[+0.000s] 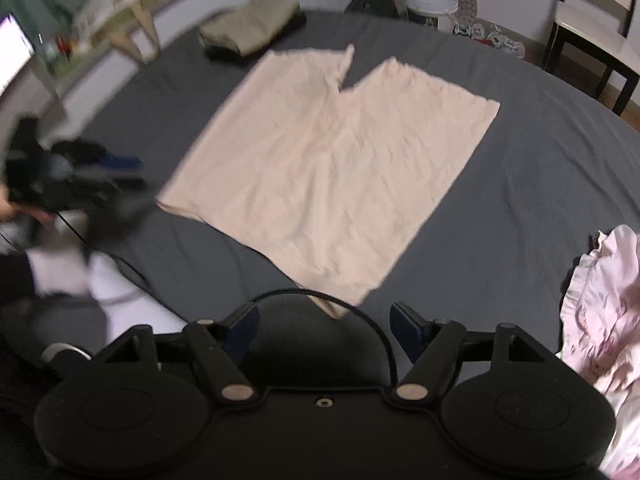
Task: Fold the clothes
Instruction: 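Open both tools and release the garment lying flat on the bed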
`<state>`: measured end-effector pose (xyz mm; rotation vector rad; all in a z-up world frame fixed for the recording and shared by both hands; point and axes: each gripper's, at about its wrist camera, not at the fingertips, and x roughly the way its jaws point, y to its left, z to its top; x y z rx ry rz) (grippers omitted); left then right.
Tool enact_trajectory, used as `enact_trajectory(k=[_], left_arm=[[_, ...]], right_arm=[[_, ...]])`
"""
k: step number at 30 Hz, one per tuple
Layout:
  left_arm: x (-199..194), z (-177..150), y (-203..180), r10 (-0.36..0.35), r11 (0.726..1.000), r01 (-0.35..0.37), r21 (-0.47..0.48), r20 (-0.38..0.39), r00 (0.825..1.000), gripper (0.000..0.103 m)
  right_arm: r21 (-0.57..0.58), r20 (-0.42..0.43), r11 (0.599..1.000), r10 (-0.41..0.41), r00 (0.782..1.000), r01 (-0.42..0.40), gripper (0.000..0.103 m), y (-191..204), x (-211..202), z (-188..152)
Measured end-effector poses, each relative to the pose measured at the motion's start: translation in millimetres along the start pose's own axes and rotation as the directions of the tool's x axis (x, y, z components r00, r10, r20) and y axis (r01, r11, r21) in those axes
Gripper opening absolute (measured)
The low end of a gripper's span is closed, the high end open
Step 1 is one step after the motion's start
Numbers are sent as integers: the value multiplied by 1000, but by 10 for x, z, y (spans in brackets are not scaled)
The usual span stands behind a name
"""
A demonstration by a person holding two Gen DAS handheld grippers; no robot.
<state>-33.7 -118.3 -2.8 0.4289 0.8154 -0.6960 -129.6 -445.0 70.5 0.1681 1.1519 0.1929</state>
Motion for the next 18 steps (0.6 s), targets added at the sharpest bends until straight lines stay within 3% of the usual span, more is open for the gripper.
enact_trajectory(k=[3,5,8,9,12,14,18], left_arm=[[-33,52,-71,-24,1000,24,13,24,999,32],[-30,91,-108,-28,999,27,24,43,999,32],[29,170,-107,-17,1000,17,-8,65,998,32],[56,193,-90,-14,999,17,-33,74,997,32],[160,255,-3,-9,988,26,-151,109,994,32],[246,270,48,-18,974,47,-222,128,992,32],[433,301,88,-11,964,52,-261,155,988,32]], right_arm=[[53,98,993,101,990,-107,77,86,-239,28],[93,202,982,140,969,-161,83,126,-326,54],[169,300,971,115,947,-172,86,148,-221,127],[187,319,968,100,942,-166,83,156,-147,161],[241,365,952,90,927,-187,57,168,163,265],[274,379,937,104,919,-219,54,167,403,326],[282,344,944,66,937,-170,53,237,867,458]])
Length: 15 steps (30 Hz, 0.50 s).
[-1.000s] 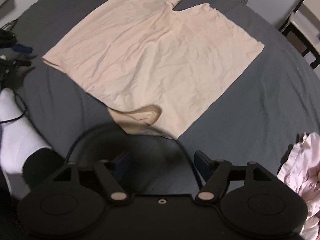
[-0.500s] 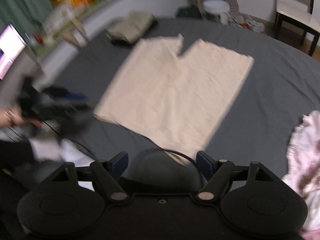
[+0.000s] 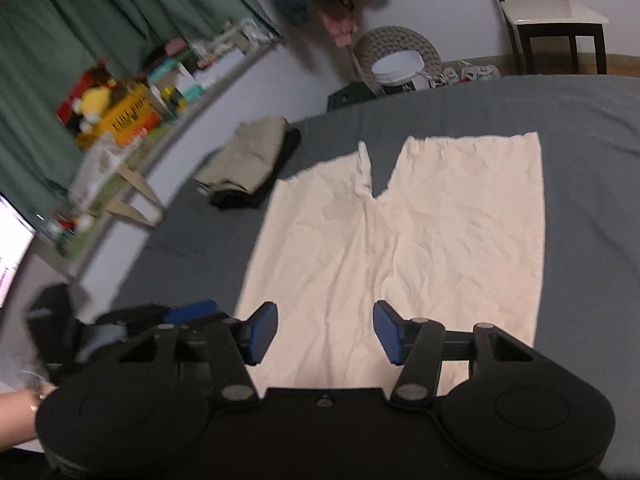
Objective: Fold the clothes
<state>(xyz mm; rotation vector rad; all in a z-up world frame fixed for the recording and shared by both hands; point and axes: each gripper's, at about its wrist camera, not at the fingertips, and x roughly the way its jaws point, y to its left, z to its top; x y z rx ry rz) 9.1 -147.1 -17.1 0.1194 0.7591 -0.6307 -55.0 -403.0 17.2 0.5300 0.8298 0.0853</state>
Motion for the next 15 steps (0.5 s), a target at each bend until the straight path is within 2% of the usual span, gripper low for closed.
enact_trajectory(k=[4,7,10,13,15], left_arm=[[153,39,109,3,1000,-3,-4,19,1000,32],[236,102,310,4,999,-3,-45,35,999,32],[299,216,528,-7,998,10,-55,68,998,32],[376,346,648,-13,1000,14,-4,106,994,32],[471,451,712,-32,999,31,11,113,993,37]], right_arm=[[-3,-10,1000,14,1000,-14,53,28,348,64],[-3,0,1000,10,1000,-10,53,14,564,208],[-25,47,997,-66,997,67,53,-54,735,400],[-39,82,988,-144,986,148,53,-207,876,594],[-47,104,977,-202,974,208,53,-351,933,722]])
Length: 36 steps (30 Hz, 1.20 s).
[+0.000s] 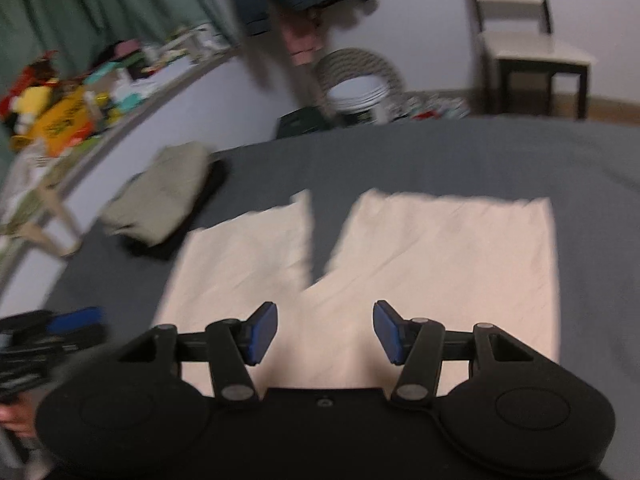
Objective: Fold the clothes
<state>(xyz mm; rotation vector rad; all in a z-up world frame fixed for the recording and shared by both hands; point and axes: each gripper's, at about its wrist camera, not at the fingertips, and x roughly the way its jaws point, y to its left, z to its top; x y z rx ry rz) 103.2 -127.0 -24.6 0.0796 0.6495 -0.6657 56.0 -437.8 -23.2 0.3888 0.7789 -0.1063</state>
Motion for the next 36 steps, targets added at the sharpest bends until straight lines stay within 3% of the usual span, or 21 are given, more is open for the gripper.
enact_trajectory(k=[2,4,7,11,15,17,23,27,31,33,36], left_arm=[[148,118,39,-13,1000,13,6,20,1000,54],[317,244,63,-17,1000,16,12,42,999,62],[691,445,58,-19,1000,19,-8,35,999,62],[1253,631,-92,93,995,-91,47,-34,995,62],[1612,720,-244,33,994,-27,110,-57,998,62],[1776,768,-346,38,987,-27,161,-62,997,62],[2082,818,-454,52,952,-13,306,-119,992,61],[2107,896,-421,10,935,41,352,-142,990,57],[2128,999,-392,6,904,80,419,-202,979,26],[2162,1049,-381,10,895,94,437,-230,973,24],[2218,1051,-464,20,847,115,519,-248,969,24]], right_arm=[[18,7,1000,-22,1000,22,53,-150,96,124],[32,10,999,-22,1000,22,53,-288,191,228],[26,47,999,-49,998,48,52,-473,338,280],[48,61,991,-126,990,123,47,-753,504,214],[19,76,983,-183,980,182,48,-910,538,186],[18,100,980,-200,975,200,48,-969,506,200],[75,140,991,-119,983,109,48,-1131,440,187],[101,125,991,-96,988,83,48,-1238,461,170],[130,124,990,-63,990,47,48,-1290,460,173],[125,127,991,-55,990,39,48,-1283,453,174],[124,133,992,-42,990,26,48,-1292,441,176]])
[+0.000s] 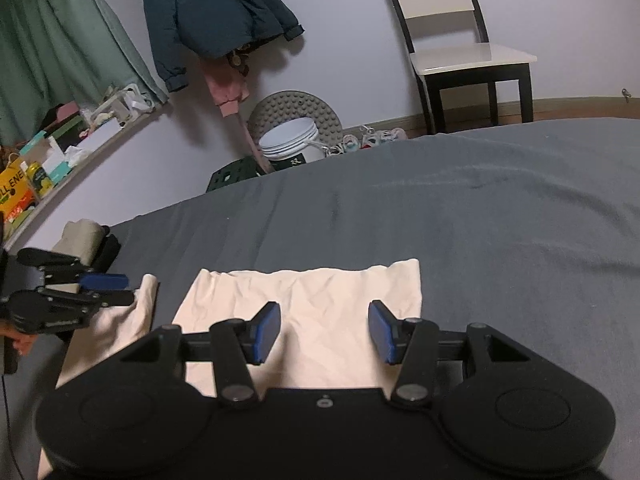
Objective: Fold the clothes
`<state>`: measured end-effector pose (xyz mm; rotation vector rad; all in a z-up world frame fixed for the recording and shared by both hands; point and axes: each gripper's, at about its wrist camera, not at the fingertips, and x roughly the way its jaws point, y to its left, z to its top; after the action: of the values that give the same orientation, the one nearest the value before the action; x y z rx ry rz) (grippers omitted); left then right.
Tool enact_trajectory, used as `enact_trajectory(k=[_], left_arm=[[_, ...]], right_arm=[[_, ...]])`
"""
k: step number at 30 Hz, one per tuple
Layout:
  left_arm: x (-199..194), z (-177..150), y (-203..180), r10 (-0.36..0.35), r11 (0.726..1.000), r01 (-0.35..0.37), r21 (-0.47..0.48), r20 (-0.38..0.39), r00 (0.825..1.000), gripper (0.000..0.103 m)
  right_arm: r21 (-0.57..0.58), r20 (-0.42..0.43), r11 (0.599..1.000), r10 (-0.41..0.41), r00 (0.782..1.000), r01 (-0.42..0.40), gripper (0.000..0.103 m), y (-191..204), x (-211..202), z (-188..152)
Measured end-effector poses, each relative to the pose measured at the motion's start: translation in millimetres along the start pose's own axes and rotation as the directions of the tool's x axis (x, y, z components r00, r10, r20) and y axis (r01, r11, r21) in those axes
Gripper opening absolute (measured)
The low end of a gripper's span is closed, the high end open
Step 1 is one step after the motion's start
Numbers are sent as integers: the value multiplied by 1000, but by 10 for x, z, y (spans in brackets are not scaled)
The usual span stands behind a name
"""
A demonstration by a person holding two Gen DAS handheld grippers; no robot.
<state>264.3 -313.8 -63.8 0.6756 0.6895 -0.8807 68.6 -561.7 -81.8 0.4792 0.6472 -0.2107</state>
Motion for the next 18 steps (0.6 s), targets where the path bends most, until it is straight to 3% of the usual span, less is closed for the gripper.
enact_trajectory(k=[6,8,9,18], left_arm=[[129,124,-159,-5,992,13,127,-65,998,24],[135,164,-145,-14,994,22,112,-67,998,4],[137,182,-147,-17,994,24,106,-69,997,2],[162,237,-182,32,993,-25,113,-59,998,0]], right_arm=[[27,2,1000,4,1000,-4,48,-50,-11,22],[26,0,1000,5,1000,-5,48,-54,-9,19],[26,-1,1000,6,1000,-6,48,-54,-7,18],[30,-5,999,12,1000,-12,49,-59,-5,4]])
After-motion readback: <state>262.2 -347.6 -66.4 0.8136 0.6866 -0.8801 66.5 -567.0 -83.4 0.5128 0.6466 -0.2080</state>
